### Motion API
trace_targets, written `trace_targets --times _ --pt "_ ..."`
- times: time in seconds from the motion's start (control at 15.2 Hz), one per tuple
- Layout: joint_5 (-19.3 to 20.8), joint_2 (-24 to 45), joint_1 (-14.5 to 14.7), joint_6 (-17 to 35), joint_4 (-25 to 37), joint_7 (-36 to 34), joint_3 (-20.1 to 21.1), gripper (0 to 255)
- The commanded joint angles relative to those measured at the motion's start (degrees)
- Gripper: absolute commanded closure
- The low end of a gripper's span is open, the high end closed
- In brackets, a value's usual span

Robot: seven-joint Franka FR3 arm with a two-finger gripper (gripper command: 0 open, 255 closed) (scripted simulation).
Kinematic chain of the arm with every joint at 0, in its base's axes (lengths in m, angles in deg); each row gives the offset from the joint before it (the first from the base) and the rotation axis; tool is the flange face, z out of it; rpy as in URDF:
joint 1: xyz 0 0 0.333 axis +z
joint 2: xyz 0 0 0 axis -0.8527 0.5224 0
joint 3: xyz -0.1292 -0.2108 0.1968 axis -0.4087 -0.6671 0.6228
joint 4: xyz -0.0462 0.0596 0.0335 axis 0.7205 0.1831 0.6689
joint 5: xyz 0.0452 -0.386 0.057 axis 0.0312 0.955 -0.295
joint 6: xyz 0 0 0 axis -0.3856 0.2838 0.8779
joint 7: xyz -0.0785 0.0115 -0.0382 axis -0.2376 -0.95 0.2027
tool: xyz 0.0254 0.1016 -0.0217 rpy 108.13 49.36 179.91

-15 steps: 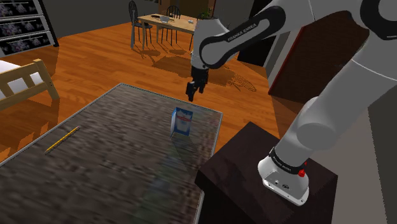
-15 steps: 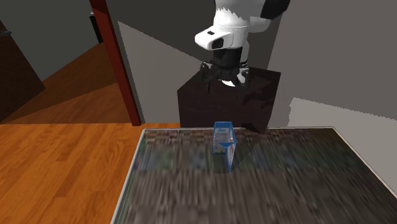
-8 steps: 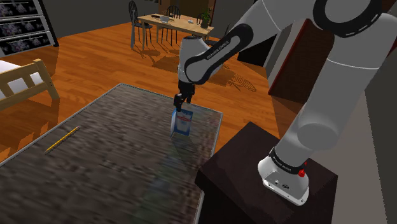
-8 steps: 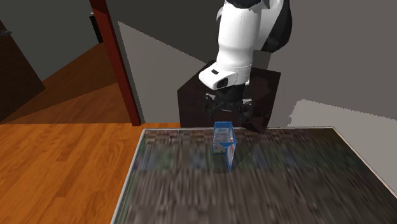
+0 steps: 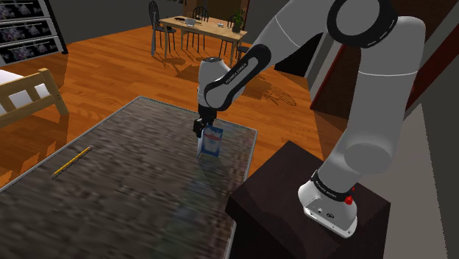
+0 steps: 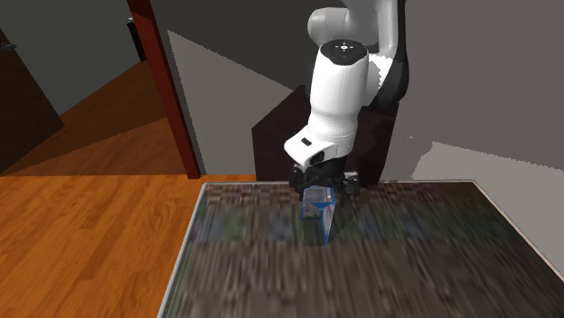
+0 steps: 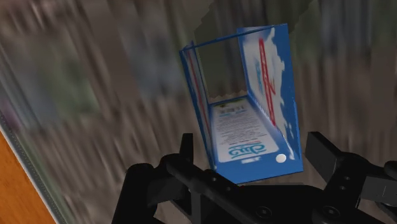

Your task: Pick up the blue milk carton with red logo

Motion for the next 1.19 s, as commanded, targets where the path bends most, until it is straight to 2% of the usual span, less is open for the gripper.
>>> trace_targets --times 0.0,0.2,0.26,0.86,1.12 --pt "0.3 1.49 0.12 1.22 0.29 -0.17 -0.19 0" --pt "0.52 2.58 0.23 2.2 0.39 -0.33 -0.34 0" --pt "0.51 2.54 0.22 2.19 0.37 -0.33 -0.33 255" --pt "0.52 2.58 0.23 2.2 0.4 -0.33 -0.34 255" --pt "-0.05 -0.16 -0.05 -0.32 0.2 0.07 0.04 255"
